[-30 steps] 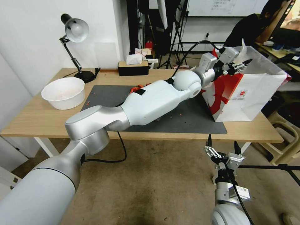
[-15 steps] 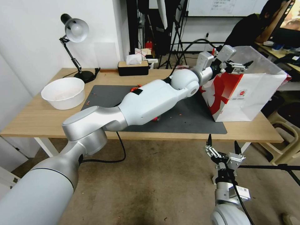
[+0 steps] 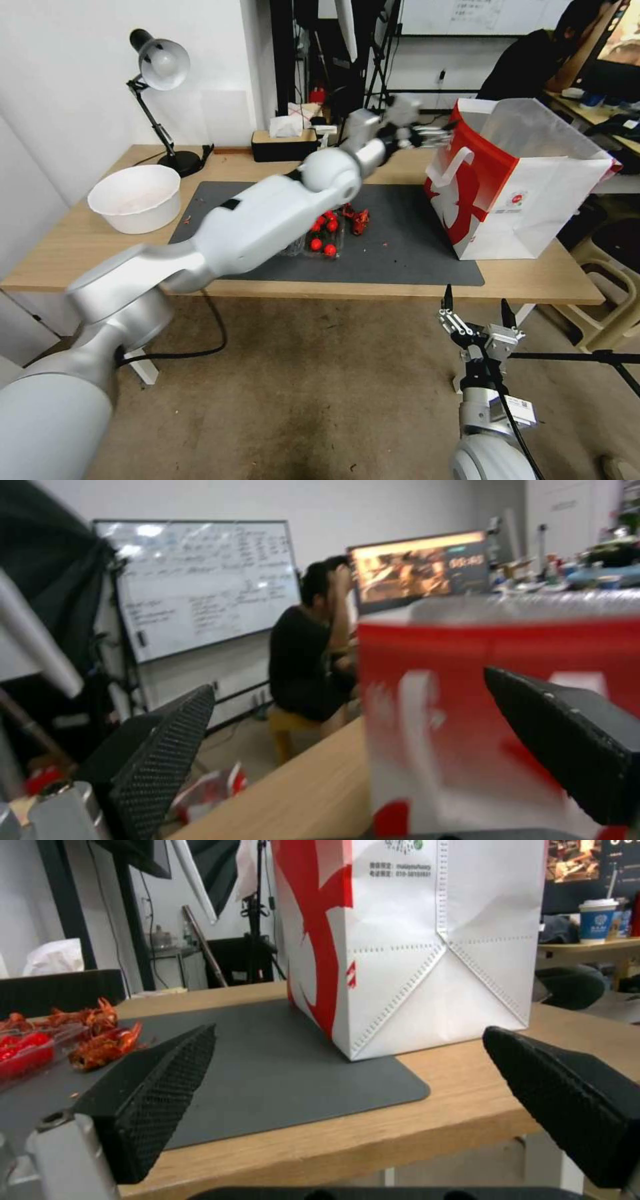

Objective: Pick up the trash from the table and place it into the takeout bag.

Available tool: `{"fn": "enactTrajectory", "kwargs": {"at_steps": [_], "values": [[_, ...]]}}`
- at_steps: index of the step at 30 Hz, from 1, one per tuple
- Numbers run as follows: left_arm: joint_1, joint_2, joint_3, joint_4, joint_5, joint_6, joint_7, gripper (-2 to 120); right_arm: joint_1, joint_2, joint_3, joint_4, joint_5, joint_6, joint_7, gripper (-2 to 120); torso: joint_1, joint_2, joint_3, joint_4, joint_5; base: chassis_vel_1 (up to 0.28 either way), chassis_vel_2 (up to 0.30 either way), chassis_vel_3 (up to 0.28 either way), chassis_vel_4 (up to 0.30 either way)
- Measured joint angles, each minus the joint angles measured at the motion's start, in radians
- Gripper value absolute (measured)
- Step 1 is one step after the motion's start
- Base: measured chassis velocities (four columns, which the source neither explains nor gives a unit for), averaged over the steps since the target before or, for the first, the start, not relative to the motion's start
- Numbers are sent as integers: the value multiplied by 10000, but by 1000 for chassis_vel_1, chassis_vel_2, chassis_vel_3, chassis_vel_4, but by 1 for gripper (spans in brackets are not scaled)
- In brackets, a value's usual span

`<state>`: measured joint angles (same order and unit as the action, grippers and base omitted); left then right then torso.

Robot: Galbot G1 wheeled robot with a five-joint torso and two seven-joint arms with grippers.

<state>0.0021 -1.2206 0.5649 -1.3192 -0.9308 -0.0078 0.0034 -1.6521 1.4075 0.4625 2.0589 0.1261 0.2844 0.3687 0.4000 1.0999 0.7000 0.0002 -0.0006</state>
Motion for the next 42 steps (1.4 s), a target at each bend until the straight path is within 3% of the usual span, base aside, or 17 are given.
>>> {"fn": "enactTrajectory", "kwargs": {"at_steps": [11,23,28,32,42], "values": [[2323,1755,-1641,-1290,506,-42,23,100,-24,10,-79,40,-61,-29,-35,100,0,0,0,-2,3,0,0,0,0],[5394,3387,-4337,-2754,995,-39,43,100,-34,43,-208,37,-187,-40,-68,100,-1,1,-1,0,4,0,0,0,0],[6314,3650,-5161,-3204,1168,-29,44,100,-49,72,-275,37,-238,-41,-76,100,0,1,-1,-3,6,0,0,0,0],[7568,3890,-6411,-3882,1518,-17,23,100,-99,87,-302,69,-276,-35,-82,100,-1,2,-2,-1,6,0,0,0,0],[9875,3892,-7966,-4737,2251,-314,-112,100,-231,167,-352,75,-356,73,-93,100,-1,1,-1,-1,5,0,0,0,0]]}}
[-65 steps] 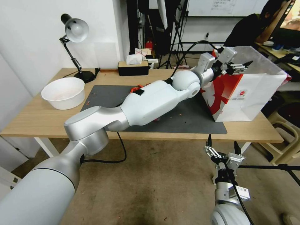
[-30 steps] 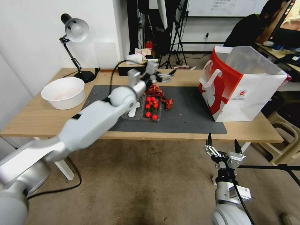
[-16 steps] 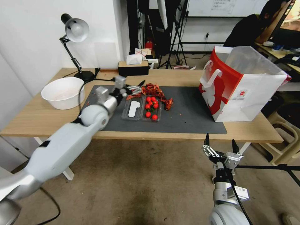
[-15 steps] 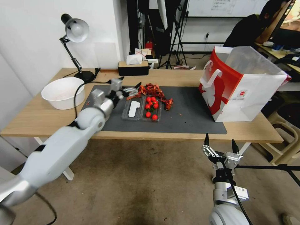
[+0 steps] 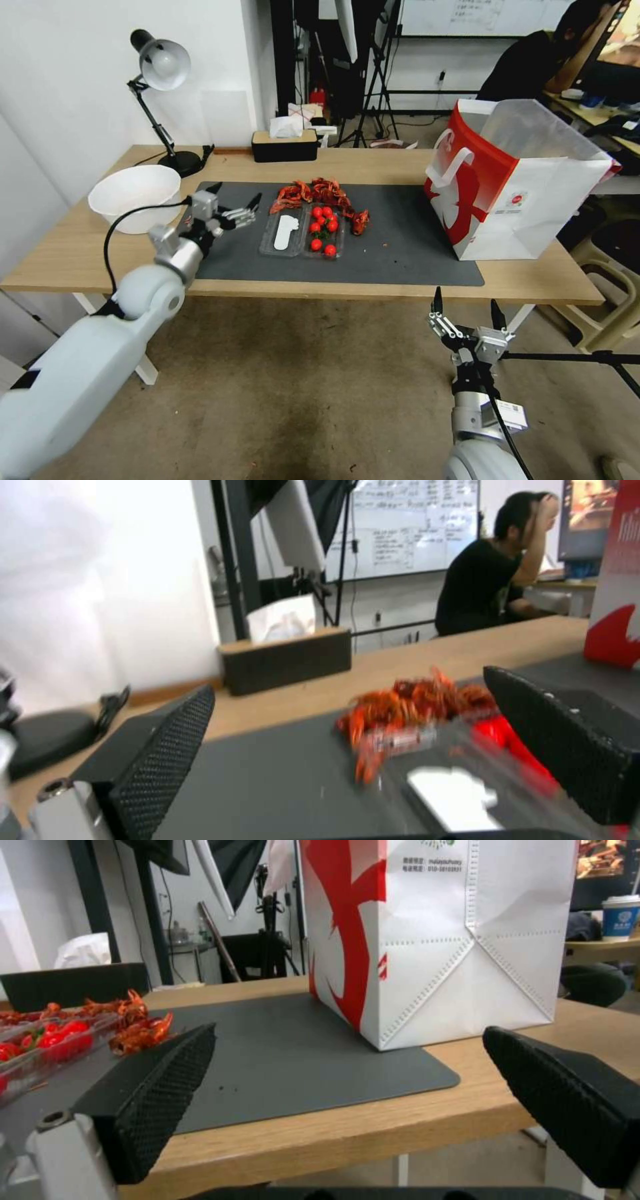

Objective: Pick up the trash from the table and place it into the takeout bag.

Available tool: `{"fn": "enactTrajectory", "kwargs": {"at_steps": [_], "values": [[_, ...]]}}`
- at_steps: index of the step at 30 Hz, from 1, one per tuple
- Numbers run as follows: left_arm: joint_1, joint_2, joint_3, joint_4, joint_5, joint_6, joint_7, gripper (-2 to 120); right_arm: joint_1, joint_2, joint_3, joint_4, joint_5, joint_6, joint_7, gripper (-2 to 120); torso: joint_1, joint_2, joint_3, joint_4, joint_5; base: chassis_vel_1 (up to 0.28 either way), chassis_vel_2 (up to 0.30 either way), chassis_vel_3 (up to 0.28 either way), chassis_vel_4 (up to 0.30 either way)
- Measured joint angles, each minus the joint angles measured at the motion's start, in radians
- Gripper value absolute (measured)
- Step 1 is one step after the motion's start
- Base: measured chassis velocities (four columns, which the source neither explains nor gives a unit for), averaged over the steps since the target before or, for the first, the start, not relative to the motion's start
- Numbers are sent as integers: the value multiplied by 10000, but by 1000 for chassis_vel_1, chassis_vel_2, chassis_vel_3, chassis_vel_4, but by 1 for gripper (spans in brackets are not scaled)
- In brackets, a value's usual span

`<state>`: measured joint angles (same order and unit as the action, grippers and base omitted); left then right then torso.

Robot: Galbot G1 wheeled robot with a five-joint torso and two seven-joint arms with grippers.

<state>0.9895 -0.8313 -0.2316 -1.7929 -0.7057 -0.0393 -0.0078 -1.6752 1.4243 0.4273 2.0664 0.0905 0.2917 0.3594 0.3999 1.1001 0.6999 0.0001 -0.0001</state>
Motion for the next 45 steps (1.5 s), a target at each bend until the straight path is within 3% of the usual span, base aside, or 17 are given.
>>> {"fn": "enactTrajectory", "kwargs": {"at_steps": [7,14,22,31,45], "values": [[1380,-483,-1138,-401,818,-212,-46,100,-69,28,-34,30,-48,65,-9,100,1,-2,0,0,0,0,0,0,0],[3008,-1387,-2445,-983,1586,-544,-3,100,-76,17,-41,48,-62,84,-13,100,0,-1,0,0,0,0,0,0,0],[4413,-2098,-3333,-1289,2446,-911,83,100,-14,-18,-75,-6,-61,88,-23,100,0,-1,0,-1,1,0,0,0,0],[5331,-2619,-3731,-1346,3078,-1568,231,100,62,-152,-81,-70,-20,0,-196,100,0,-1,0,-1,2,0,0,0,0],[5531,-2941,-3738,-1209,3348,-2006,398,100,157,-448,-63,-150,-39,-270,-315,100,2,-1,1,-2,1,0,0,0,0]]}}
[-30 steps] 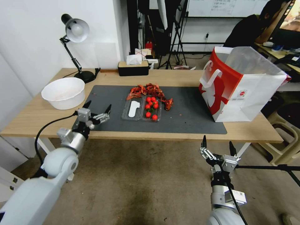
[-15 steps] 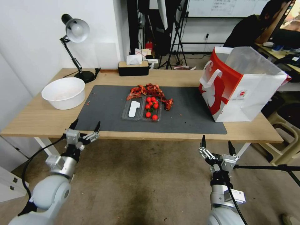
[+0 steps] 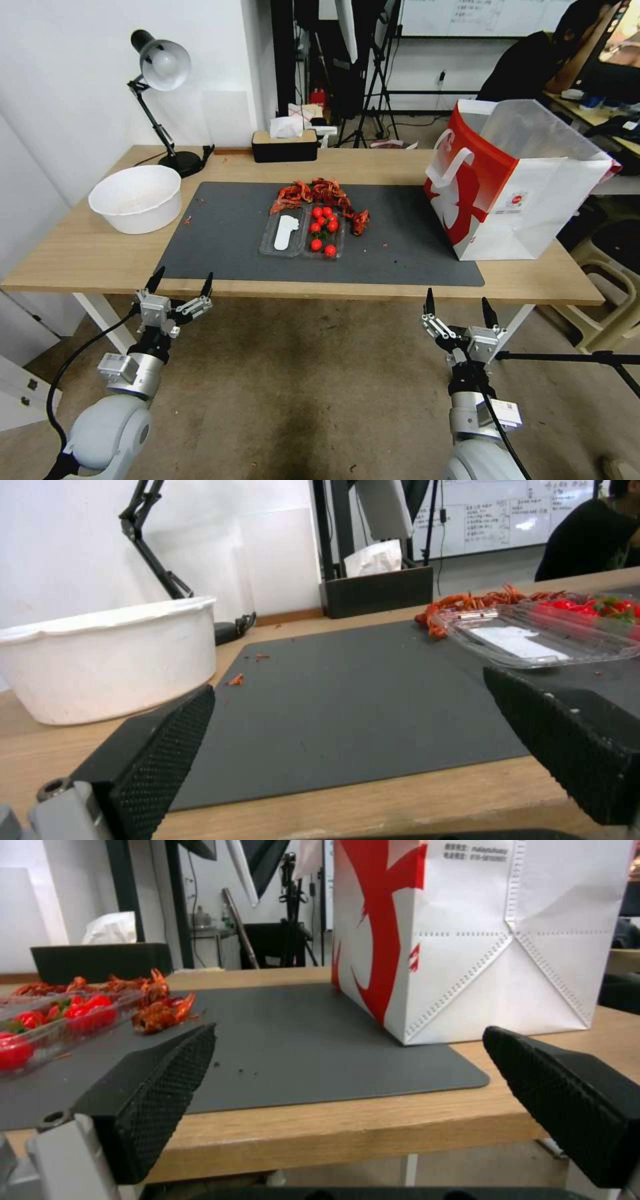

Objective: Pick up the trash from the table and place it into the takeout bag.

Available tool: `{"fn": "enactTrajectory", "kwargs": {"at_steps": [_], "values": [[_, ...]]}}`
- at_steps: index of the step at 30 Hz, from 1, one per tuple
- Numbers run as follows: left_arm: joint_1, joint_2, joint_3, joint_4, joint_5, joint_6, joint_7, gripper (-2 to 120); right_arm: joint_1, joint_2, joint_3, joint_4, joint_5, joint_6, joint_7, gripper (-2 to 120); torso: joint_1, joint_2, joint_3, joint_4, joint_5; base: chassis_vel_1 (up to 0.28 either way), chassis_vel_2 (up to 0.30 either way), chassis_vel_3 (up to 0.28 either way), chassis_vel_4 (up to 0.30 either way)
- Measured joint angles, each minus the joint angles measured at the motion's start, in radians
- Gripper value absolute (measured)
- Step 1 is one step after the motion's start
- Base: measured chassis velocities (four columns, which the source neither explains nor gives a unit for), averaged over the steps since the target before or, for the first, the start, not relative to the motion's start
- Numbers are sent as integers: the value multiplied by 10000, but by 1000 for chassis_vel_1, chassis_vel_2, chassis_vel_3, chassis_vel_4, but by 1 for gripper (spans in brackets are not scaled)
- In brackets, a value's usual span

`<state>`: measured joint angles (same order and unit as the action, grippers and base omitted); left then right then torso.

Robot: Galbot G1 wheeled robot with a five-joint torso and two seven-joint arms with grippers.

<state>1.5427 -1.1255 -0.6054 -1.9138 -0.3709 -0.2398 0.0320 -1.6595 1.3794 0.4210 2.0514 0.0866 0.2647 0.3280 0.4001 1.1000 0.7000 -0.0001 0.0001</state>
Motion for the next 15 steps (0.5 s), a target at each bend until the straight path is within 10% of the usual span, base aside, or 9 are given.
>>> {"fn": "enactTrajectory", "kwargs": {"at_steps": [15], "values": [[173,-165,-78,16,134,-206,40,100,126,-168,-3,-182,22,-58,-148,100,-1,0,0,1,-1,0,0,0,0]]}}
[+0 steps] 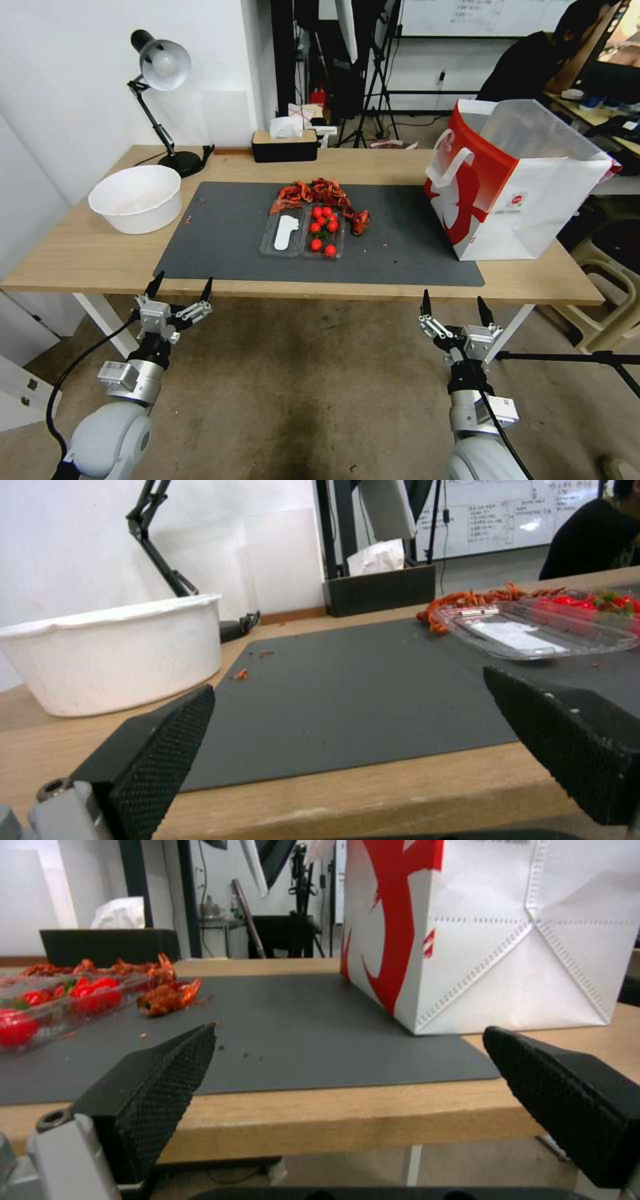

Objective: Pick up the trash from the table and place it into the takeout bag.

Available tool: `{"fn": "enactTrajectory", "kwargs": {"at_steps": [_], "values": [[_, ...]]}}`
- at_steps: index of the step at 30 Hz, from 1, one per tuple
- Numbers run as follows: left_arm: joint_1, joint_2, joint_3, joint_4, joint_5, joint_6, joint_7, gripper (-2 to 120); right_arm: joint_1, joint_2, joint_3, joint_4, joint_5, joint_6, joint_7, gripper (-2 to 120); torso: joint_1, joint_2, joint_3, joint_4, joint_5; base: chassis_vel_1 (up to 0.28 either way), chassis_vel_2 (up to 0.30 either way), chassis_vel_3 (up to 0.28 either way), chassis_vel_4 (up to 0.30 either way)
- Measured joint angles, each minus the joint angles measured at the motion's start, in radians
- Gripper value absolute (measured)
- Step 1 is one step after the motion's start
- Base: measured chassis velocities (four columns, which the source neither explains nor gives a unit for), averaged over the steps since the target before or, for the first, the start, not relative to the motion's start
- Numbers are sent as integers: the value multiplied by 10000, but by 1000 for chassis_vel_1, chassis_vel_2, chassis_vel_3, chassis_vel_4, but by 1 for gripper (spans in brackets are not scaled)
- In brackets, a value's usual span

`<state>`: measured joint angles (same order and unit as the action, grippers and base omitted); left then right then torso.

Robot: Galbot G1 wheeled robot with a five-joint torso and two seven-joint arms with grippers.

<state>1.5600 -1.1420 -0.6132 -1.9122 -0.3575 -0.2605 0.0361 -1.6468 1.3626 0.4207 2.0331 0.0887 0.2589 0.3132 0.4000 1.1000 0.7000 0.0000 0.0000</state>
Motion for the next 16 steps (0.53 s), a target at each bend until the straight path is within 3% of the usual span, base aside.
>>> {"fn": "enactTrajectory", "kwargs": {"at_steps": [16], "values": [[160,-167,-41,94,180,-246,11,100,101,-52,-52,-176,19,-20,-122,100,0,0,0,0,0,0,0,0,0]]}}
